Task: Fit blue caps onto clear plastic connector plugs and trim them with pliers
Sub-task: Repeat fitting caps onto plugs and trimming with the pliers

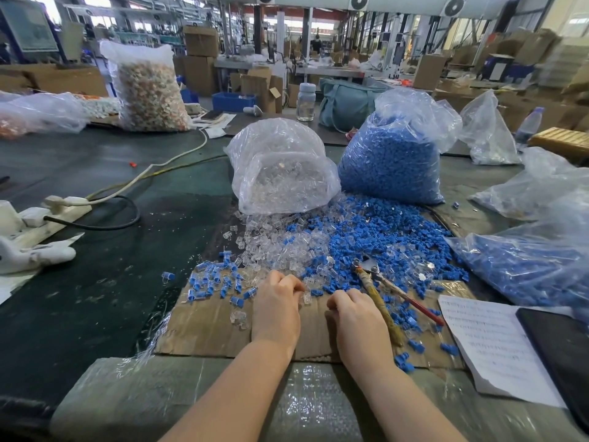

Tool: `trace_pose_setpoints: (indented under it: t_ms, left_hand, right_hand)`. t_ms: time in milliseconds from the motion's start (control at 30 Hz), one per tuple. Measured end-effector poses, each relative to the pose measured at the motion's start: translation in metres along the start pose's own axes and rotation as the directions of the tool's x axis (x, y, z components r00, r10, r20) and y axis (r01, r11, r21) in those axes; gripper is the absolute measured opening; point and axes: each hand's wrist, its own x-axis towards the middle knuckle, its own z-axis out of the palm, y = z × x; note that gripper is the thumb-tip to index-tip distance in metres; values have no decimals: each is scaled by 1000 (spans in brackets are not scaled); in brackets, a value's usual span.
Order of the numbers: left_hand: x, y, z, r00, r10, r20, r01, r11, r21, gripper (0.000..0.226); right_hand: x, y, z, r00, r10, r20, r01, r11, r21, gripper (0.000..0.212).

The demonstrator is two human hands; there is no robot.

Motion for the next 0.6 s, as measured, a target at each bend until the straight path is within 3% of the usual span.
trace_pose_setpoints:
  t_ms: [200,600]
  left_hand:
    - [1,-1,-3,999,-14,-34,13,1000,-27,17]
    - [5,-3,4,997,-40,70,33,995,94,22]
  right_hand:
    - [-5,-4,-8,997,41,-59,-34,993,116,8]
    - [3,1,-6,997,76,-14,-72,977,203,9]
